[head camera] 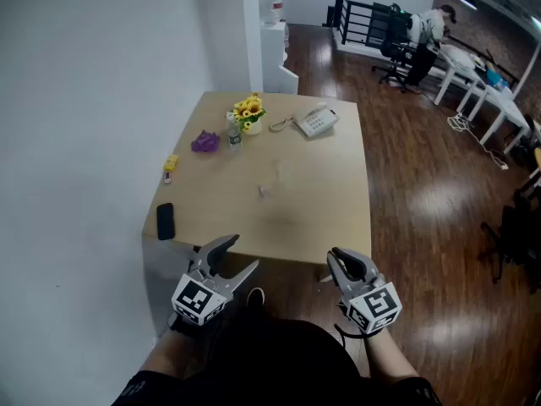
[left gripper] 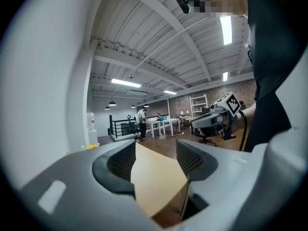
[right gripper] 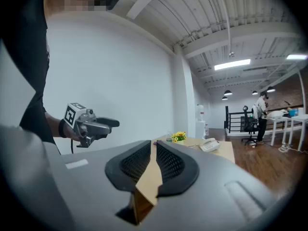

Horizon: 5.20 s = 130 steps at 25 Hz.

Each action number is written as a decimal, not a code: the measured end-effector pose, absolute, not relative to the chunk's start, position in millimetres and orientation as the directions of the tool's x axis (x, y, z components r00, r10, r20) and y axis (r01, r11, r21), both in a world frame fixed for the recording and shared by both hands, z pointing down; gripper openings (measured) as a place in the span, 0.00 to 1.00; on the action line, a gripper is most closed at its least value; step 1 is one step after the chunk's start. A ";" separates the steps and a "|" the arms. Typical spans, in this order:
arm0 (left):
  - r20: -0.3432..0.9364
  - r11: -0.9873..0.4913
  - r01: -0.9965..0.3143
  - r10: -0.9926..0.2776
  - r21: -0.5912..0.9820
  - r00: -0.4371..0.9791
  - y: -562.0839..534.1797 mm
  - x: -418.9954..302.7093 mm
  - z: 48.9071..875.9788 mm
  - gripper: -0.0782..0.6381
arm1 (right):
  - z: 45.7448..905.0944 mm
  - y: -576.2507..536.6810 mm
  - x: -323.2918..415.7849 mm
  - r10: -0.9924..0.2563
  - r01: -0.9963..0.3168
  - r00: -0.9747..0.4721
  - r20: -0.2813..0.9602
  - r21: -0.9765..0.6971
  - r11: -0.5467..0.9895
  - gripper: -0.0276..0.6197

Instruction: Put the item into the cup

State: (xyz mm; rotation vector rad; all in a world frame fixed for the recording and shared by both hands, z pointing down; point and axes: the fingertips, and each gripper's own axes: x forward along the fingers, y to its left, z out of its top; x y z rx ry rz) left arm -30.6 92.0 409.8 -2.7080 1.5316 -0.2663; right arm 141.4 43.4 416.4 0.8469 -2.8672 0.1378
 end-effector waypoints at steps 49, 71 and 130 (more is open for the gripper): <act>0.739 -0.686 -0.727 -0.472 0.034 0.480 -242.5 -126.8 757.2 0.28 | 565.7 -197.7 -14.3 -0.488 -0.611 -0.713 0.504 -0.105 0.785 0.17; 0.555 -0.684 -0.729 -0.611 -0.010 0.565 -293.0 -119.0 659.5 0.11 | 562.2 -209.6 3.1 -0.534 -0.674 -0.688 0.492 -0.158 0.722 0.18; 0.302 -0.623 -0.782 -0.744 0.008 0.596 -163.6 -141.3 496.4 0.40 | 463.0 -159.9 13.0 -0.559 -0.612 -0.772 0.301 -0.115 0.783 0.18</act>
